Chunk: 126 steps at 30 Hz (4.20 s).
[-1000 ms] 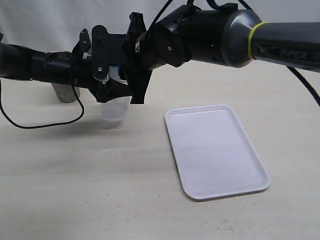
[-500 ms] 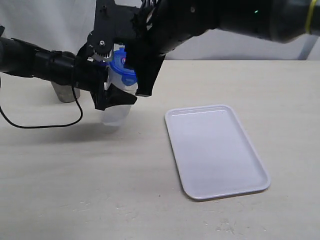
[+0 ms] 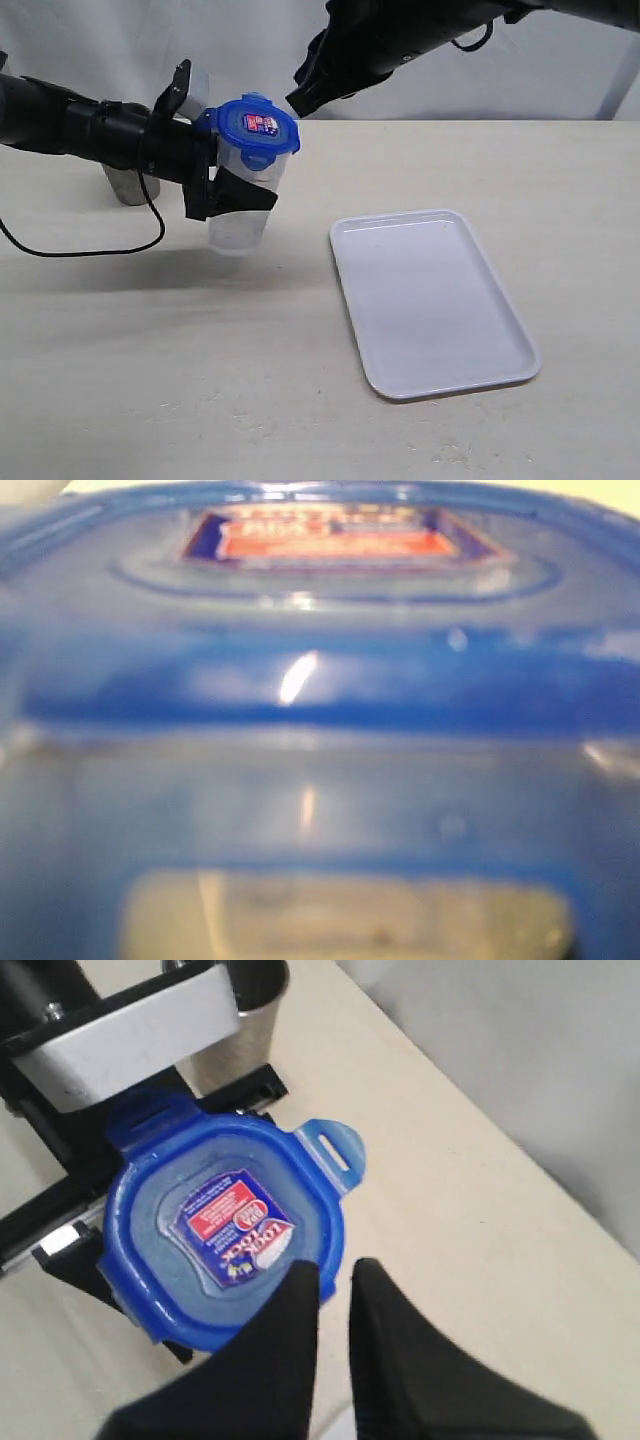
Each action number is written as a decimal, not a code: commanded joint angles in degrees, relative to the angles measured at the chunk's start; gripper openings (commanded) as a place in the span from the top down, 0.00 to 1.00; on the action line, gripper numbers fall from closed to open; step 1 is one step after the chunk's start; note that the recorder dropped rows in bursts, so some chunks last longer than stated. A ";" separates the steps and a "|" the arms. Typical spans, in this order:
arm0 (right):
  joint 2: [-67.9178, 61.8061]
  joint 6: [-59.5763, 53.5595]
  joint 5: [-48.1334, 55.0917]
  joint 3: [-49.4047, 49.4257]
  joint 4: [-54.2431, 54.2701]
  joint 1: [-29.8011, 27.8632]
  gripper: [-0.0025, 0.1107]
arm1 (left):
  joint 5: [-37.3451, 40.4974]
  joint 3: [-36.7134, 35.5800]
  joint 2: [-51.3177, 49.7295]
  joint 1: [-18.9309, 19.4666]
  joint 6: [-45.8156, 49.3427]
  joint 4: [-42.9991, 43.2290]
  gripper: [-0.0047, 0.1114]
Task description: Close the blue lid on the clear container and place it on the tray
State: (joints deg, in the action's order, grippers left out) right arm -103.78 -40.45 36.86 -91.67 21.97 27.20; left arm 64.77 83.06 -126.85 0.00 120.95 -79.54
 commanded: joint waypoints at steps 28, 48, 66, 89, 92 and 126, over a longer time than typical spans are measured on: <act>-7.30 -2.10 3.72 -0.08 2.83 -1.73 0.94 | 5.19 0.57 0.42 -0.10 1.77 -4.01 0.96; -4.69 12.12 9.56 -12.21 12.41 -1.73 0.63 | -7.27 0.57 0.42 -0.36 1.77 1.21 0.96; -14.35 29.67 12.15 -20.03 -8.66 3.10 0.56 | -9.55 0.57 0.54 -2.20 1.77 2.55 0.96; -6.48 33.94 28.05 -25.22 -15.68 8.23 0.56 | -15.99 -14.39 12.30 -3.04 1.77 5.96 0.96; -5.04 33.81 28.49 -21.47 -11.88 8.24 0.56 | -15.41 -16.35 13.46 -3.04 1.77 4.95 0.96; -6.77 40.13 14.52 -10.97 -16.42 8.12 0.56 | -13.75 -16.63 14.81 -3.25 1.77 3.84 0.96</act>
State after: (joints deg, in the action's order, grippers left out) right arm -112.65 -0.50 53.13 -102.67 5.53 35.59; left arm 50.74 66.07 -112.84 -3.28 120.95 -73.82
